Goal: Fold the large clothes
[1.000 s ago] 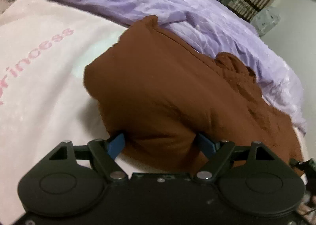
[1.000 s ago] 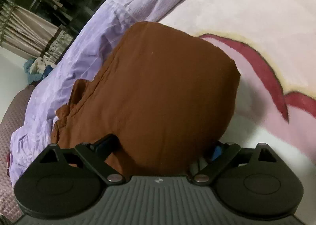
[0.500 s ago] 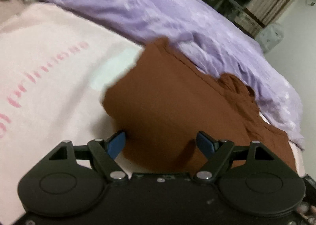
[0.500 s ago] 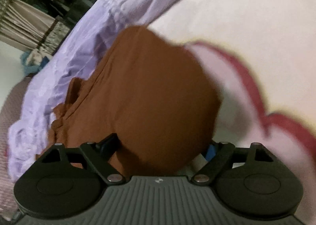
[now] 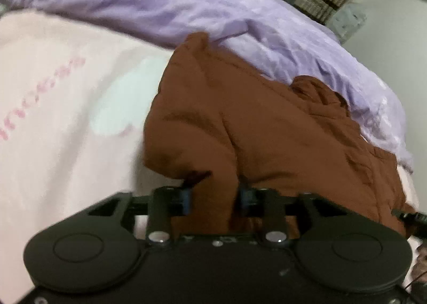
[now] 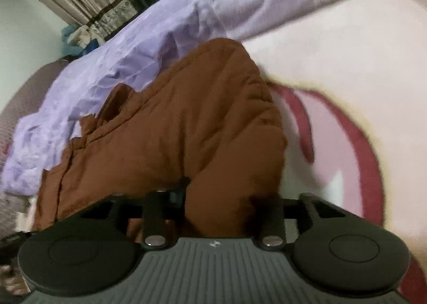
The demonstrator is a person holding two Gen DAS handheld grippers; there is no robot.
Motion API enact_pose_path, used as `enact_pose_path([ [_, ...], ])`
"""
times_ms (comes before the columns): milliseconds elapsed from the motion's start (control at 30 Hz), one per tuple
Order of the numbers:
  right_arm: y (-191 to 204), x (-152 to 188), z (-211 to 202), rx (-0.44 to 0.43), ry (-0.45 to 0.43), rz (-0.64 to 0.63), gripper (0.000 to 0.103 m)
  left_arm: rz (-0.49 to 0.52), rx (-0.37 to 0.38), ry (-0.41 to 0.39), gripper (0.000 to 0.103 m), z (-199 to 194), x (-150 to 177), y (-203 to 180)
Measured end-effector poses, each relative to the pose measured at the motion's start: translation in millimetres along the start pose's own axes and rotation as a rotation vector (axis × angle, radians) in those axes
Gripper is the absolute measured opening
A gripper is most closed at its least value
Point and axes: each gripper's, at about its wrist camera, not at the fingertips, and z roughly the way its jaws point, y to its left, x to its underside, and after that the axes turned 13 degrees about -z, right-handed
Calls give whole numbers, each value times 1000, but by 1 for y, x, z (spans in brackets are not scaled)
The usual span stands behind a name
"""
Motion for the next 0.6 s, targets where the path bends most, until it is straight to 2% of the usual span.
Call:
enact_pose_path([
  [67, 12, -5, -18, 22, -18, -51, 31, 67, -26, -48, 16, -23, 1, -15],
  [100, 17, -8, -32, 9, -35, -59, 30, 70, -18, -77, 16, -41, 0, -19],
  [167, 23, -12, -61, -28, -75, -83, 29, 52, -12, -87, 15, -70, -3, -24],
  [233, 37, -13, -96, -26, -109, -115, 29, 27, 28, -107, 15, -105, -1, -25],
  [300, 49, -9, -135, -25, -136, -138, 28, 47, 69, -151, 15, -148, 12, -24],
  [367, 56, 4, -175, -29, -160, -163, 28, 118, 72, -165, 15, -189, 38, -22],
  [433, 58, 28, -210, -45, -153, -176, 28, 133, 64, -105, 15, -212, 69, -9],
  [500, 58, 63, -232, -32, -126, -190, 28, 135, 47, -14, 15, -219, 107, 6],
  [600, 56, 111, -230, 21, -45, -195, 29, 77, 9, 124, 16, -204, 163, 42],
])
